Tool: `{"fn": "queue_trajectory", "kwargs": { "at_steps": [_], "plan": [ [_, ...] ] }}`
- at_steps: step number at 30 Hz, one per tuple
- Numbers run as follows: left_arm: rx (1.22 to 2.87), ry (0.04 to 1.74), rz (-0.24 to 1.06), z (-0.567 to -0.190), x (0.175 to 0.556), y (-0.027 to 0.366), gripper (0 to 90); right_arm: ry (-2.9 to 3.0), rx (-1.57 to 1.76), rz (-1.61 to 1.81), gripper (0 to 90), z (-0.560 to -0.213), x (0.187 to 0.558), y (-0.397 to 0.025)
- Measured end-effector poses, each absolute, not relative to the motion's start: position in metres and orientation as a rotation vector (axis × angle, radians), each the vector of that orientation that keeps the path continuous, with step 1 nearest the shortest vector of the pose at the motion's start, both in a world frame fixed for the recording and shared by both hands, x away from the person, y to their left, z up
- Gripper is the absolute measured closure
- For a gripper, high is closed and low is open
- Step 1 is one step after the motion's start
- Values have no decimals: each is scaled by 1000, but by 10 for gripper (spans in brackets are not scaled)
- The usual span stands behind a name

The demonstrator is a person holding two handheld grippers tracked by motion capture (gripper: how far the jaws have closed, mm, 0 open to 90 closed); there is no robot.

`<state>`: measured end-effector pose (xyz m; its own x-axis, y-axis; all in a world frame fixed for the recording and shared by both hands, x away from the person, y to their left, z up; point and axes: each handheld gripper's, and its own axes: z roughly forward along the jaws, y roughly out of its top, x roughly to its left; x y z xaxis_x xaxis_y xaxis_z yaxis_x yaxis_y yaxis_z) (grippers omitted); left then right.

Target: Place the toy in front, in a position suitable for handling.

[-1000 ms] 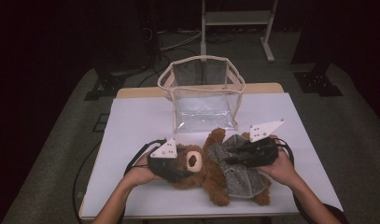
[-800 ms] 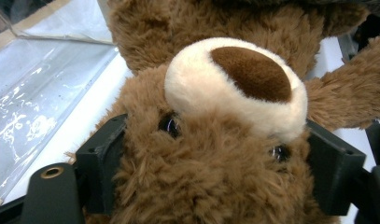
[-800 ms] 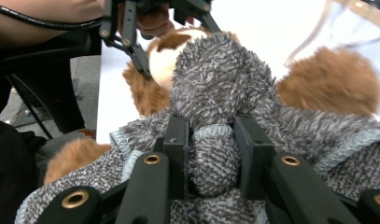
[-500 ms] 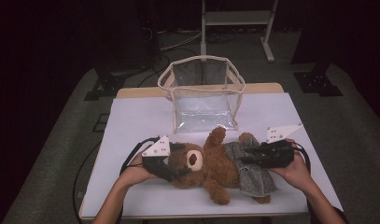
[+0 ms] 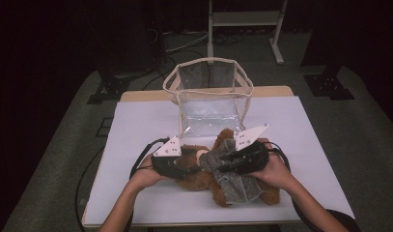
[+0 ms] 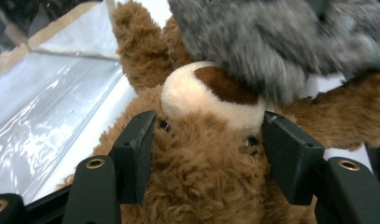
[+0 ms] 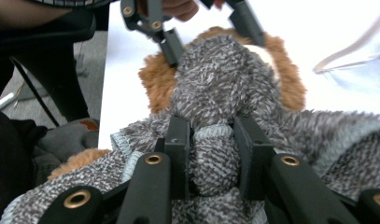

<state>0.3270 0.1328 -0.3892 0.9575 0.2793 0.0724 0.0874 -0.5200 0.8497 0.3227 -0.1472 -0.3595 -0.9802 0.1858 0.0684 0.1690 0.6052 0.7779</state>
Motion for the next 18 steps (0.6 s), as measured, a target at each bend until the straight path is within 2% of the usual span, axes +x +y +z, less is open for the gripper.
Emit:
{"fn": "queue_trajectory", "kwargs": {
  "at_steps": [11,18],
  "plan": [
    [2082,303,206,-387,332,134,390,2865,284,1298,692,-362,303,-174],
    [2086,330,216,-387,331,133,392,2926,176,1214,691,-367,300,-138]
  ]
}}
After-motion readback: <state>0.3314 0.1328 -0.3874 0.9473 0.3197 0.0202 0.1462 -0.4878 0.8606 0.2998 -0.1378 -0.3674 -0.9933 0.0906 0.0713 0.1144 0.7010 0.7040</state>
